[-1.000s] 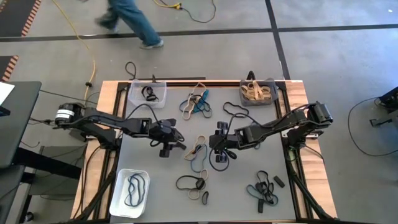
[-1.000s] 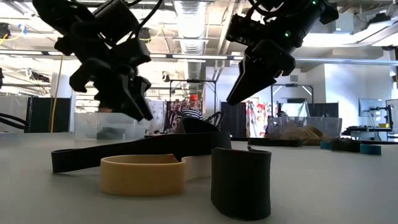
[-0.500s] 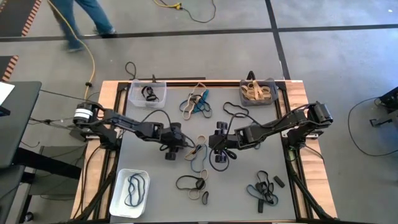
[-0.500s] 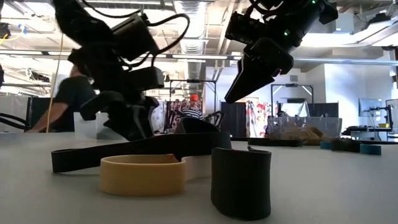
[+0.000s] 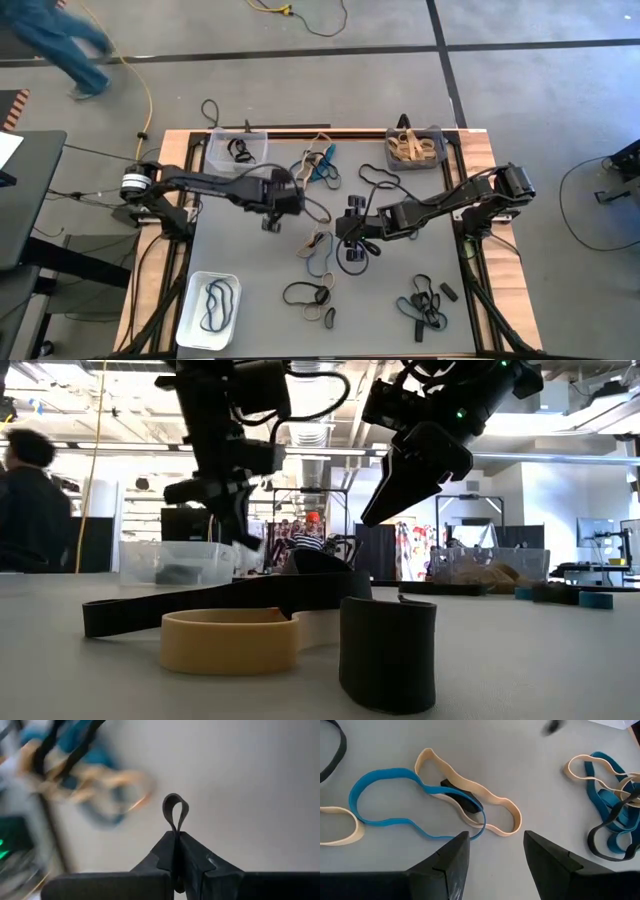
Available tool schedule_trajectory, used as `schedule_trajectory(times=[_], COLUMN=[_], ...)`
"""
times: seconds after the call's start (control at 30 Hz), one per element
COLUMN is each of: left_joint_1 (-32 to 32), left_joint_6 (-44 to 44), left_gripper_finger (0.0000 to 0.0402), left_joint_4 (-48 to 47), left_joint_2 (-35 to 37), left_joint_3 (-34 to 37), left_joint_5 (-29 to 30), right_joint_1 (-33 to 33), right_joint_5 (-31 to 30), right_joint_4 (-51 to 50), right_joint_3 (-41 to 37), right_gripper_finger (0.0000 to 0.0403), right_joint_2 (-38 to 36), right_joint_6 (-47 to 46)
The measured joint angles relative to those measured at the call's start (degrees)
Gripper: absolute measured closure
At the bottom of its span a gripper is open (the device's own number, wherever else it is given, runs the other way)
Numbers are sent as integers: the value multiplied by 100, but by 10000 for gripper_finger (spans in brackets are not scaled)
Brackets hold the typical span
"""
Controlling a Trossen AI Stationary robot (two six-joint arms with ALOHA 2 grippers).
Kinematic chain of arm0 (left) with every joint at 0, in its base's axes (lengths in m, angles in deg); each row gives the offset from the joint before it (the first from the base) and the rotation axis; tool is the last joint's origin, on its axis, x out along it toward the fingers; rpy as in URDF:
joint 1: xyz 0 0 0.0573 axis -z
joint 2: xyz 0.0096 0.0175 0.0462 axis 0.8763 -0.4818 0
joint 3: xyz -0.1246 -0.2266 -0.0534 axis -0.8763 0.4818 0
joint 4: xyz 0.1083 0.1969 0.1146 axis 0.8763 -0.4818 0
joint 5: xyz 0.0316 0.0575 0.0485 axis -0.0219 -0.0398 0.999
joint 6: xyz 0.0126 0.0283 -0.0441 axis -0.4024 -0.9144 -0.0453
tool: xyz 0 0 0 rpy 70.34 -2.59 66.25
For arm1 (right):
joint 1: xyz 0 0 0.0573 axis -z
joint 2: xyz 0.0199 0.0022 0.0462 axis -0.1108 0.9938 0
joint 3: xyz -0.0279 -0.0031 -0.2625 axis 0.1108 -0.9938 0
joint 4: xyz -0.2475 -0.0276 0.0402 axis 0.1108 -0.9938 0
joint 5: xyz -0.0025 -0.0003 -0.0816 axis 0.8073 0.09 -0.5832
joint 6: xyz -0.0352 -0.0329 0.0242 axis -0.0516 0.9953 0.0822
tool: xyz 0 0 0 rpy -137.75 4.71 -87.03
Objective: Sort rubber bands into baskets
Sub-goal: Put the black rubber band into the transparent bin
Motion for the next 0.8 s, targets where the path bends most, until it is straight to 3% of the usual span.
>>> schedule_trajectory(times=[0.13,0.37,0.63,0.8], left_joint_1=[-511,-1811,-3605,-4377], left_joint_6=[-69,-21,84,147], left_gripper_finger=[400,401,401,399], left_joint_4=[-655,-735,-888,-875], left_joint_2=[101,668,878,826], left_joint_3=[-289,-326,-326,-323], left_joint_5=[648,657,-979,-1099], right_joint_1=[0,-2,-2,-2], right_joint_5=[0,7,107,111], right_joint_4=[-28,-39,-42,-43], right_joint_3=[-92,-152,-152,-152], right_gripper_finger=[186,186,186,186], right_joint_2=[0,0,0,0], right_joint_6=[-75,-157,-170,-199])
